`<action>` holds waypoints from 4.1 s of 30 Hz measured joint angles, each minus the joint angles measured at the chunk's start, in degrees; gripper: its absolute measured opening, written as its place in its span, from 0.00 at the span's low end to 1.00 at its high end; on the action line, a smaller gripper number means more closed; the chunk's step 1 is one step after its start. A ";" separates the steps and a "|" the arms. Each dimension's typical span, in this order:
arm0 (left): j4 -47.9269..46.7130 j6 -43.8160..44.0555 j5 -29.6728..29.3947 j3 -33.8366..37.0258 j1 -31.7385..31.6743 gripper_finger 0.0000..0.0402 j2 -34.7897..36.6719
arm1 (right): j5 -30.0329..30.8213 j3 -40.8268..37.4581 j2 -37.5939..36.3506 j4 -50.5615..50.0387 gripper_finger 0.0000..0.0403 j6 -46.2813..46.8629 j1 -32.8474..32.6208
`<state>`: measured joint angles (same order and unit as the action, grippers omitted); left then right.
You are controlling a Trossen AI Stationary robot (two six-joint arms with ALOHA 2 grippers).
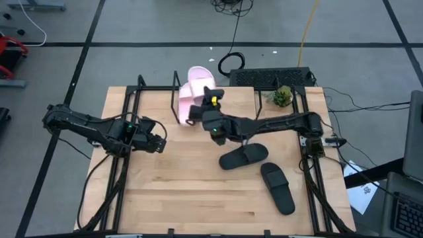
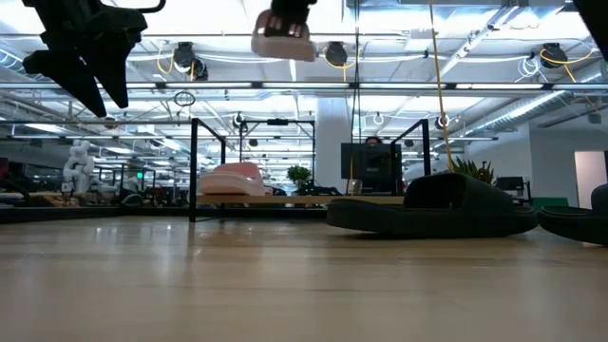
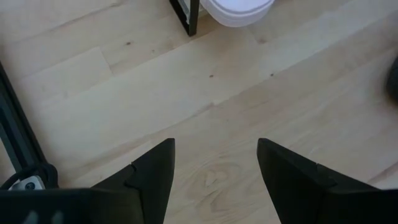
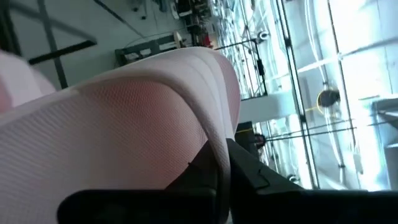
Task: Pick and place slides into the shelf
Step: Put the pink slipper on the shelf
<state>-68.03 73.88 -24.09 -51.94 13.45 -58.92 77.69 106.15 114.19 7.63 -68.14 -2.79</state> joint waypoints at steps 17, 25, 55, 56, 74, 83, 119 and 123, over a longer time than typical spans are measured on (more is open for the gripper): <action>-3.67 -0.71 0.50 0.00 0.00 0.57 0.13 | 2.10 7.34 12.47 -7.46 0.00 5.11 9.31; -6.78 -0.57 1.99 0.00 -1.08 0.57 1.07 | 3.28 7.34 13.16 -7.25 0.00 9.55 10.54; -6.80 -5.89 1.76 0.00 -7.50 0.57 9.60 | -15.51 7.32 13.24 -34.78 0.00 52.37 13.09; -6.78 -5.91 1.77 0.00 -7.50 0.57 9.60 | -16.32 7.32 13.24 -36.22 0.00 53.84 13.25; -6.86 -6.53 1.48 0.00 -7.50 0.57 9.60 | -25.20 7.32 13.58 -42.68 0.00 61.19 15.70; -6.93 -6.81 1.25 0.00 -7.50 0.57 9.60 | -28.33 7.34 15.04 -43.11 0.00 62.77 16.30; -6.96 -7.99 -0.66 0.00 -7.50 0.57 9.57 | -30.81 7.30 16.71 -42.41 0.00 62.98 18.33; -6.97 -8.21 -0.79 0.00 -7.50 0.57 9.57 | -31.52 7.30 16.81 -41.75 0.00 63.19 18.50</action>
<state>-75.00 65.67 -24.88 -51.94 5.96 -49.34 46.17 113.45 131.00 -34.13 -4.95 15.70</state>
